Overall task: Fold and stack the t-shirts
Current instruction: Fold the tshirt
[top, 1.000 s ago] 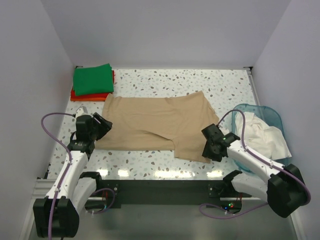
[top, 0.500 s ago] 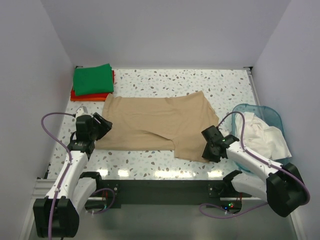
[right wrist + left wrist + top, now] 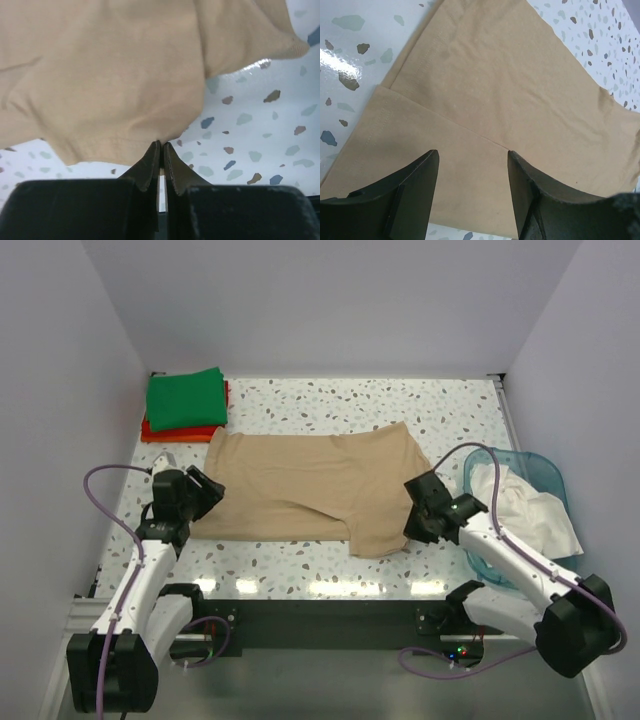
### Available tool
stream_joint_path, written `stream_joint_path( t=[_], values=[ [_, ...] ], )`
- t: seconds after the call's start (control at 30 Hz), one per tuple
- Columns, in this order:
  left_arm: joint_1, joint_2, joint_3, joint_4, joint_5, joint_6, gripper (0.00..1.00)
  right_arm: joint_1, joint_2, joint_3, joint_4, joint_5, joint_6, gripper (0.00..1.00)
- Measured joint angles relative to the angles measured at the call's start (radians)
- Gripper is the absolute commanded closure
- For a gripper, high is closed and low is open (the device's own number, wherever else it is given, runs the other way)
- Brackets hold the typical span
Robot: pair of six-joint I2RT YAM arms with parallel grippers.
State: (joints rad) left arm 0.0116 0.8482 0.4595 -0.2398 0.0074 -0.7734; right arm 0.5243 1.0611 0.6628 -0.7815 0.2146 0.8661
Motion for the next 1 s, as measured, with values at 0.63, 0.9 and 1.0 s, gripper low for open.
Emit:
stream_joint_path(
  t=[0.63, 0.9, 1.0],
  values=[
    [0.000, 0.099, -0.014, 0.020, 0.000, -0.002, 0.38, -0.153, 0.426, 0.403, 0.096, -0.136, -0.145, 1.00],
    [0.000, 0.132, -0.014, 0.042, -0.008, -0.011, 0.38, -0.197, 0.552, 0.484, 0.168, -0.188, -0.149, 1.00],
    [0.000, 0.142, -0.014, 0.045, -0.017, -0.012, 0.38, -0.199, 0.586, 0.521, 0.194, -0.197, -0.150, 1.00]
  ],
)
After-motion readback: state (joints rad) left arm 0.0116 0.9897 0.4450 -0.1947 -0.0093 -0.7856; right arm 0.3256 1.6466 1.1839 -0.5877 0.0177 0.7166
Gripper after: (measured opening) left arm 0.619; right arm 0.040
